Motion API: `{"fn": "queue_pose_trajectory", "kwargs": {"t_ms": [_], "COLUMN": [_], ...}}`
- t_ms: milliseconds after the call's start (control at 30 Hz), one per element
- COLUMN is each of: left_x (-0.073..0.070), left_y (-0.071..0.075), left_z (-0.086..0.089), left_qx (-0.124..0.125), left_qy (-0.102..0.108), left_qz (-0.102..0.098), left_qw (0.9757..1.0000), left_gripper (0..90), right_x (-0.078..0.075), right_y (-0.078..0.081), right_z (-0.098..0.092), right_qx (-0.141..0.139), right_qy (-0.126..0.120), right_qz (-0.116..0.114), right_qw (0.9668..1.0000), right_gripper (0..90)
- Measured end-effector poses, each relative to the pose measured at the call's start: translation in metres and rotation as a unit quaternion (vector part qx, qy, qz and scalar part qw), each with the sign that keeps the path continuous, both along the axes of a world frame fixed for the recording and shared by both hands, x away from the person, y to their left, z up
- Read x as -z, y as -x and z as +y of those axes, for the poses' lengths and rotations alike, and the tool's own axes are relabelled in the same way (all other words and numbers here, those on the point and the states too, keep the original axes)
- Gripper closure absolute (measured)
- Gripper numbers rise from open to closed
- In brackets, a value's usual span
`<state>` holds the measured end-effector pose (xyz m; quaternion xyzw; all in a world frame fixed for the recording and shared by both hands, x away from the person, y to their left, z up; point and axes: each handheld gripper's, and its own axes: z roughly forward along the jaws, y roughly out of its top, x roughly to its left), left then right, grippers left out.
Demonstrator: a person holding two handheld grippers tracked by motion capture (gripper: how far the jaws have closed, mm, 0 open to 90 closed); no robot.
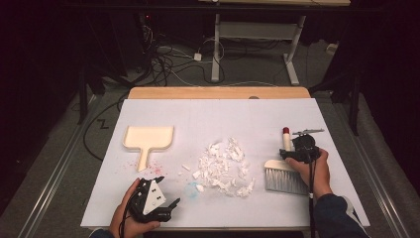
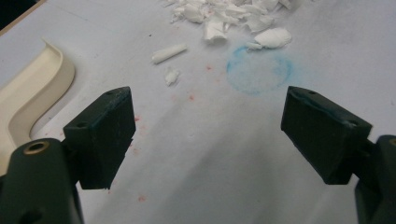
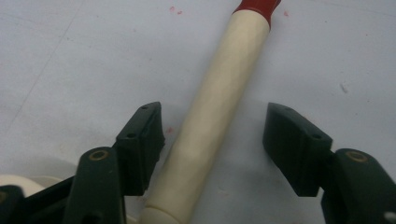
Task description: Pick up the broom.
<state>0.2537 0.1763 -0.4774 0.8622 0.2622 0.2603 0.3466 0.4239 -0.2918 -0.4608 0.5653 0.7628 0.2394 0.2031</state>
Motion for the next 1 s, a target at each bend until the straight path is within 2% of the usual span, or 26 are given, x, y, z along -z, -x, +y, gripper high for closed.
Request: {"fn": "queue_pose_trajectory", "kwargs": {"t_ms": [33, 67, 100, 233, 267, 333, 567, 733, 833, 867, 933, 967, 1000], "left_x": [0.0, 0.0, 0.0, 0.0, 0.0, 0.001, 0.0, -0.001, -0.002, -0.002, -0.004, -0.004, -0.006], "left_y": [0.0, 0.001, 0.001, 0.002, 0.002, 0.002, 0.002, 0.002, 0.002, 0.002, 0.001, 0.001, 0.0], "left_z": [0.0, 0.0, 0.0, -0.001, -0.001, -0.002, -0.003, -0.004, -0.006, -0.006, -0.007, -0.007, -0.008], "left_qx": [0.0, 0.0, 0.0, -0.001, -0.001, -0.001, -0.003, -0.006, -0.006, -0.006, -0.006, -0.006, -0.008], "left_qy": [-0.001, -0.002, -0.002, -0.003, -0.003, -0.002, 0.002, 0.003, 0.003, 0.003, 0.011, 0.011, 0.022], "left_qz": [0.0, 0.0, 0.0, 0.002, 0.003, 0.003, 0.006, 0.007, 0.008, 0.008, 0.01, 0.01, 0.014], "left_qw": [1.0, 1.0, 1.0, 1.0, 1.0, 1.0, 1.0, 1.0, 0.9999, 0.9999, 0.9999, 0.9999, 0.9996], "left_gripper": [16.9, 16.9, 16.9, 16.9, 16.9, 17.0, 17.1, 17.3, 17.3, 17.3, 17.3, 17.3, 17.4], "right_x": [0.0, -0.001, -0.001, -0.001, 0.0, 0.0, -0.001, -0.015, -0.026, -0.026, -0.036, -0.036, -0.044], "right_y": [0.0, -0.001, -0.001, -0.001, -0.001, 0.0, 0.004, 0.015, 0.022, 0.022, 0.029, 0.029, 0.034], "right_z": [0.0, 0.001, 0.002, 0.003, 0.003, 0.003, 0.002, 0.001, 0.001, 0.001, 0.0, 0.0, -0.001], "right_qx": [0.0, -0.004, -0.007, -0.013, -0.017, -0.022, -0.029, -0.039, -0.046, -0.046, -0.048, -0.048, -0.052], "right_qy": [0.0, 0.002, -0.001, 0.002, -0.004, -0.005, -0.007, -0.014, -0.028, -0.028, -0.036, -0.036, -0.042], "right_qz": [0.0, 0.0, -0.002, -0.005, -0.009, -0.013, -0.027, -0.062, -0.089, -0.089, -0.114, -0.114, -0.131], "right_qw": [1.0, 1.0, 1.0, 0.9999, 0.9998, 0.9997, 0.9992, 0.9972, 0.9946, 0.9946, 0.9916, 0.9916, 0.9891], "right_gripper": [42.2, 51.9, 55.6, 59.7, 65.9, 70.8, 71.0, 71.1, 71.1, 71.1, 71.1, 71.1, 71.1]}}
